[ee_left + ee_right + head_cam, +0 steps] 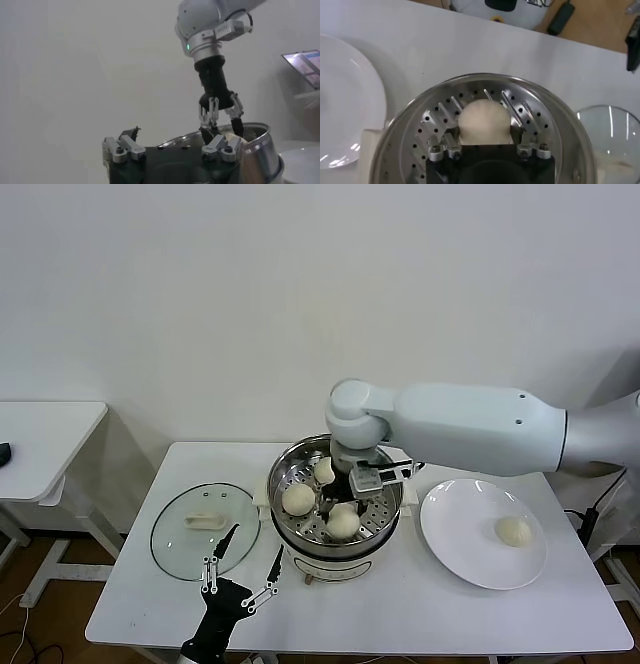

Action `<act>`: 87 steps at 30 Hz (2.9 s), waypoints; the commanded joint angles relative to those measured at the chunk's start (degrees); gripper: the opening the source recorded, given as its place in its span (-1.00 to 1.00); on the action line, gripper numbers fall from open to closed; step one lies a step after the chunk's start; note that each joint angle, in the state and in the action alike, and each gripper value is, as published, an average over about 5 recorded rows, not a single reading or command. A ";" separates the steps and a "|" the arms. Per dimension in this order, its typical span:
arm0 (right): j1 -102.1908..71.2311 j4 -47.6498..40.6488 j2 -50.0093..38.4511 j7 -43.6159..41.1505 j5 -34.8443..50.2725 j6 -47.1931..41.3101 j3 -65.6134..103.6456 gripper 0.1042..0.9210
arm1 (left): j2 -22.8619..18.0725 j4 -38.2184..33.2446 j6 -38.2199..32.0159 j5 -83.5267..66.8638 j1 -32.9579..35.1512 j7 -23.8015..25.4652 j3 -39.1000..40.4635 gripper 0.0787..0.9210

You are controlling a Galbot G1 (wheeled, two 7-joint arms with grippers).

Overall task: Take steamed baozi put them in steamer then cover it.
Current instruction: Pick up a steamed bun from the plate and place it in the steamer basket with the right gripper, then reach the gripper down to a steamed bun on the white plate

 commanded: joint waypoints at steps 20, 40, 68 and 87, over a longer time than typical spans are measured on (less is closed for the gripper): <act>5.57 -10.39 -11.45 -5.92 12.50 -11.49 10.86 0.76 | 0.13 0.27 0.20 0.09 -0.47 -0.26 -0.04 0.77; -13.12 -37.35 -31.73 -5.53 14.03 -34.59 17.21 0.76 | 0.59 -0.14 0.43 0.07 -0.47 -0.28 -0.40 0.77; -31.61 -43.38 -26.82 0.37 10.72 -33.94 28.73 0.76 | -0.24 0.25 0.39 0.40 0.16 -0.30 -0.88 0.77; -31.60 -44.62 -25.08 0.79 9.57 -33.83 28.09 0.61 | -0.51 0.68 0.22 0.45 0.17 -0.31 -0.95 0.77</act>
